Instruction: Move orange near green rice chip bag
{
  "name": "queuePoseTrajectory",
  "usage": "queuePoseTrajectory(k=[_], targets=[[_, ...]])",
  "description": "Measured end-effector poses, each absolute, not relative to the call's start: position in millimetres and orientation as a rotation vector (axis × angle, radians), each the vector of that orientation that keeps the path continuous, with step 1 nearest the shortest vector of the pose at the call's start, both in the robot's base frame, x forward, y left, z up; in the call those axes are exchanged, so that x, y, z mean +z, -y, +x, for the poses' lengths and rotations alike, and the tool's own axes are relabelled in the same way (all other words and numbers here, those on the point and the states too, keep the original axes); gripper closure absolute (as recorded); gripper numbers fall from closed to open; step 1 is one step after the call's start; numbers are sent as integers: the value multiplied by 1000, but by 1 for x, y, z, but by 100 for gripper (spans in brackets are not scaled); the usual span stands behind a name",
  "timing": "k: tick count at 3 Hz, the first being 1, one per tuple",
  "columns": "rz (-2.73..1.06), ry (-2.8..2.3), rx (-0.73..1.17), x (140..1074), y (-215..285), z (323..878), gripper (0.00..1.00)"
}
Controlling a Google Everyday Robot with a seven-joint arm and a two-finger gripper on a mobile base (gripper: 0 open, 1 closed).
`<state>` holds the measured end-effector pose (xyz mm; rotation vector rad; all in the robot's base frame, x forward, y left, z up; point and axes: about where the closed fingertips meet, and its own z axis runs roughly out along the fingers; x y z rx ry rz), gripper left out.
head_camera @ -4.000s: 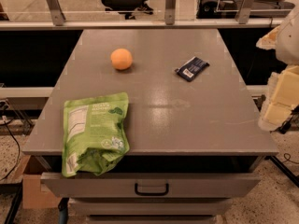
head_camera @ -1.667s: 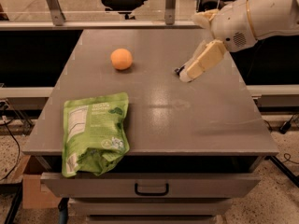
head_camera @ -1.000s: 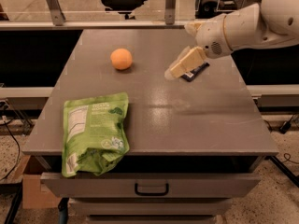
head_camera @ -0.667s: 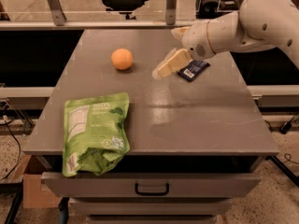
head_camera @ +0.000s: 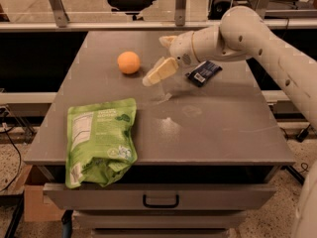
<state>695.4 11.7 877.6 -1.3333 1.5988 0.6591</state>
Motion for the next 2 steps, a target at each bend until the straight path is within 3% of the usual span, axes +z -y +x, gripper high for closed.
queuePoseTrajectory(k=[2], targets=[[-1361, -1551, 705, 868, -50, 726, 0]])
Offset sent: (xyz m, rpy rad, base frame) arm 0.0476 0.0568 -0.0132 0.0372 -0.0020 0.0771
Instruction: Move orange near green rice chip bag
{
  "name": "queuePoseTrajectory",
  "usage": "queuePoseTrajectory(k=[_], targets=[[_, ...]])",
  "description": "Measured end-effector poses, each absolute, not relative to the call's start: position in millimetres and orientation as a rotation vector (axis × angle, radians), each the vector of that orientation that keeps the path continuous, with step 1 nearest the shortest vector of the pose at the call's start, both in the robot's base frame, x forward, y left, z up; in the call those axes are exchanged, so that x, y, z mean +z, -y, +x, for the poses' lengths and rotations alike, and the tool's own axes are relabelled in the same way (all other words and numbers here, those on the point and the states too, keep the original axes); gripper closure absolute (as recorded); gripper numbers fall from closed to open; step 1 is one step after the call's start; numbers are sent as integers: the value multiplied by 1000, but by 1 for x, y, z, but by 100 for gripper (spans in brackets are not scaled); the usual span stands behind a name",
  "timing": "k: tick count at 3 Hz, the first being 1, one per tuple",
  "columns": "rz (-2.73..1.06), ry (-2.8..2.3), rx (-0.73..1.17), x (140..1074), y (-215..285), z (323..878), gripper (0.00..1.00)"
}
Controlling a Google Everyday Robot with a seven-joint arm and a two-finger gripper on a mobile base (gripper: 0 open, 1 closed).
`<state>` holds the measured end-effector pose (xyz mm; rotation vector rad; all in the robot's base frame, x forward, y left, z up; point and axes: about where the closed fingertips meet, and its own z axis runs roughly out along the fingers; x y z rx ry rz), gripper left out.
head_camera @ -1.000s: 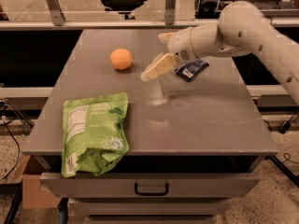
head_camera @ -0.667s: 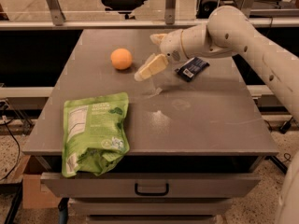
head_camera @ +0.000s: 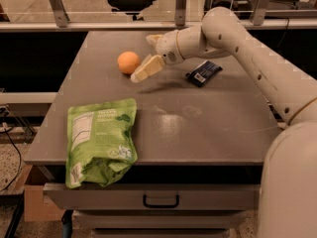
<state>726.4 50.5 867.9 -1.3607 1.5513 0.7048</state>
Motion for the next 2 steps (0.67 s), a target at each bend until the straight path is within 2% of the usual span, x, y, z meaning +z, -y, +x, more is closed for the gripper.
queuePoseTrajectory(k=[1, 2], targets=[[-1383, -1551, 747, 862, -68, 733, 16], [-1396, -1559, 781, 857, -76, 733, 39]])
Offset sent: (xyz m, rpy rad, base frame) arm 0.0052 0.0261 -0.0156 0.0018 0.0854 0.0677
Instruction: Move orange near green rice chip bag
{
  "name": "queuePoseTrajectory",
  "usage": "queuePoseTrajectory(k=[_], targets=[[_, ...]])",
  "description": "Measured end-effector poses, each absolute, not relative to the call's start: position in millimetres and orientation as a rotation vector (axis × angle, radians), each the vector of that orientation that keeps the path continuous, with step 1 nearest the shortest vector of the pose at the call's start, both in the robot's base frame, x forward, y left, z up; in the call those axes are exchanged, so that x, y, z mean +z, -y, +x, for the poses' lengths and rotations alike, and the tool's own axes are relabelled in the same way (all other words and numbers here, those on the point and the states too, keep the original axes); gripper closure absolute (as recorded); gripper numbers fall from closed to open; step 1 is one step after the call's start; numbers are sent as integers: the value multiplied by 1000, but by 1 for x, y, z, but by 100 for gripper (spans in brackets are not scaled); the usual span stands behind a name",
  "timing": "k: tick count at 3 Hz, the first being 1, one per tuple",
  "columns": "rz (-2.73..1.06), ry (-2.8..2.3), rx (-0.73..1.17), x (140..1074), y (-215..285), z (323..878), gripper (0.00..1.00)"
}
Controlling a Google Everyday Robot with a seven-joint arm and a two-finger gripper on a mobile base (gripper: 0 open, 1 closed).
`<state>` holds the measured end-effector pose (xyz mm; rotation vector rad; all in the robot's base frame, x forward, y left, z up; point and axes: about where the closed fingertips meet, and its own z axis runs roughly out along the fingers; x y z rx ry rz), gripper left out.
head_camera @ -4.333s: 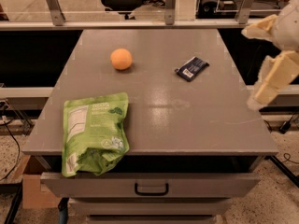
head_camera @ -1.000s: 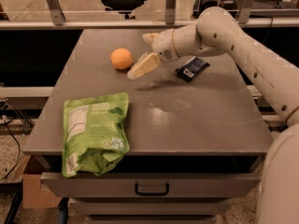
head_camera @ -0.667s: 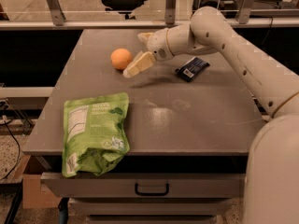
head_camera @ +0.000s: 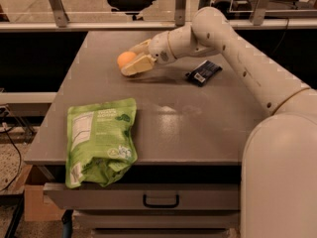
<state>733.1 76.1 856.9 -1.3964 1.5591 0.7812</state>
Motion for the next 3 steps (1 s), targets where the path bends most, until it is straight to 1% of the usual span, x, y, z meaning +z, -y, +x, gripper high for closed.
queuePoseTrajectory(k=[1, 2, 3], targets=[[-1384, -1562, 785, 860, -72, 730, 62], [-1306, -1553, 769, 885, -48, 720, 86], [-1264, -1606, 765, 904, -12, 692, 100]])
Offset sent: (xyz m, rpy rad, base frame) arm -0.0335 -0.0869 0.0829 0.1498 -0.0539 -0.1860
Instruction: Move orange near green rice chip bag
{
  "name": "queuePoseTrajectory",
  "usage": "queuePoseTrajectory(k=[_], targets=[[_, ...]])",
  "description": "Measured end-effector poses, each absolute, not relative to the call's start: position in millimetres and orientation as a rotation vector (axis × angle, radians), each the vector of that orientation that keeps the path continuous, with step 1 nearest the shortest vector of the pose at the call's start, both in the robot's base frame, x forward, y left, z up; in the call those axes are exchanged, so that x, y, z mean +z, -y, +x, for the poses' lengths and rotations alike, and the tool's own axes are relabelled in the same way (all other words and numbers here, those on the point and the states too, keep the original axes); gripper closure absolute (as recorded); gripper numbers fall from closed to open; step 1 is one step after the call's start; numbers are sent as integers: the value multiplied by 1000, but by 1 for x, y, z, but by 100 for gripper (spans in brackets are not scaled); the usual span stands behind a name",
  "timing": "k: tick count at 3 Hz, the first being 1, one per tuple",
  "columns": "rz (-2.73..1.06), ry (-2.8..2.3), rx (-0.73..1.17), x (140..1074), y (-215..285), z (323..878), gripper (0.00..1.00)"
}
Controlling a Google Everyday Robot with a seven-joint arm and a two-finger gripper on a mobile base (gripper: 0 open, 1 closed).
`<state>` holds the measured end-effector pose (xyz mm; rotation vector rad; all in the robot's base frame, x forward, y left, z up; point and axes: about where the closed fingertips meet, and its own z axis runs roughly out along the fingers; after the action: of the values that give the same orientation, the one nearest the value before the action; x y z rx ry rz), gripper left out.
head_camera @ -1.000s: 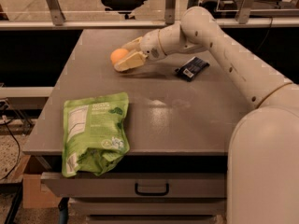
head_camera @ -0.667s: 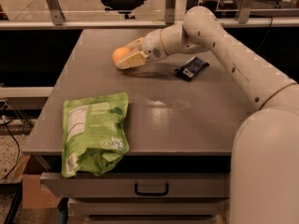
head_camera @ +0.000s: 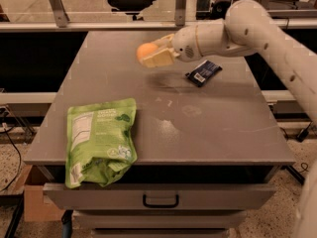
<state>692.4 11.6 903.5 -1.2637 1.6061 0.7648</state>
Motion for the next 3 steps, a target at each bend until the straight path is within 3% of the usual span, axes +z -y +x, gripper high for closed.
queuePoseTrajectory(k=[2, 3], targets=[[-1435, -1719, 863, 886, 2, 621, 100], [-1574, -1724, 915, 864, -1, 587, 81]])
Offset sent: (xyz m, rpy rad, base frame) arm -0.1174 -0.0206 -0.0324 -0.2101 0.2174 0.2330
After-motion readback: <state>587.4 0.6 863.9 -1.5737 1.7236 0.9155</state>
